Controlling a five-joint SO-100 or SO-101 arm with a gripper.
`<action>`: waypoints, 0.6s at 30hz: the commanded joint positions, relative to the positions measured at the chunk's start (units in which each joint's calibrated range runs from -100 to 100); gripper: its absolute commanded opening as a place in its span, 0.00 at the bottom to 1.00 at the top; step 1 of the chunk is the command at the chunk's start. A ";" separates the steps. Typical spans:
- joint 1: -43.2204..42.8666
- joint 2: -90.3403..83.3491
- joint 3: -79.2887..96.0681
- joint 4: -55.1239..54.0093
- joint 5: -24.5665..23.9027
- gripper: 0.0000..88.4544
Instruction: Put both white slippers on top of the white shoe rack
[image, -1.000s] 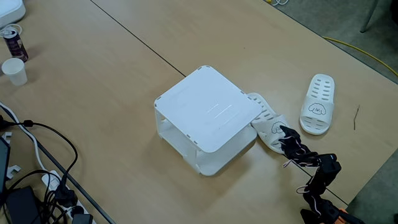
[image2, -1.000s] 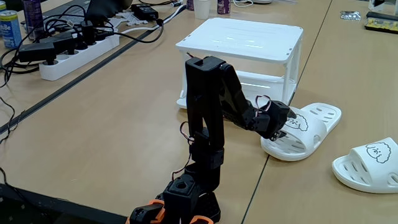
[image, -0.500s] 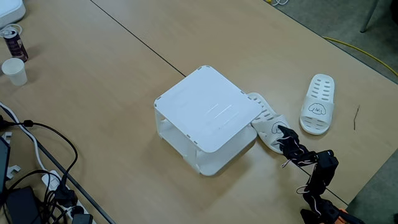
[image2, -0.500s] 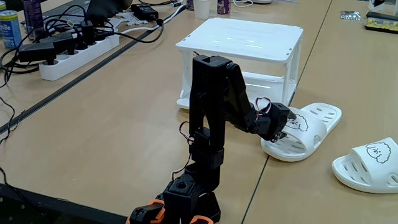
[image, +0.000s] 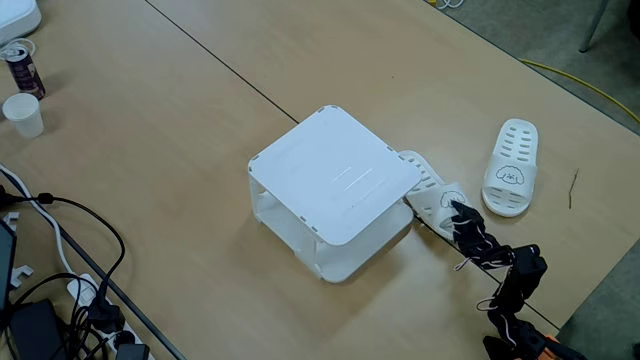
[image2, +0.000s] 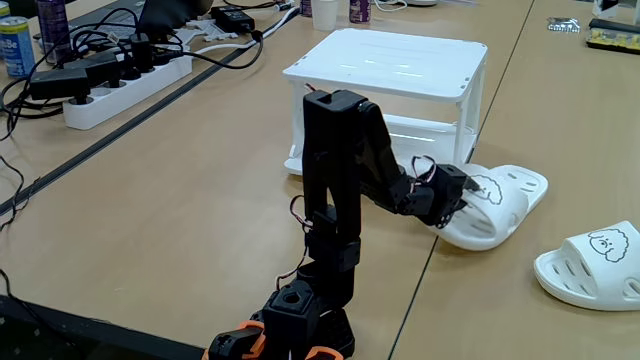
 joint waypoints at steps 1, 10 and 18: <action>-0.01 -6.95 -4.07 -0.39 0.42 0.01; 2.46 -16.97 -28.42 18.41 0.42 0.01; 3.69 -18.31 -44.75 29.80 0.42 0.01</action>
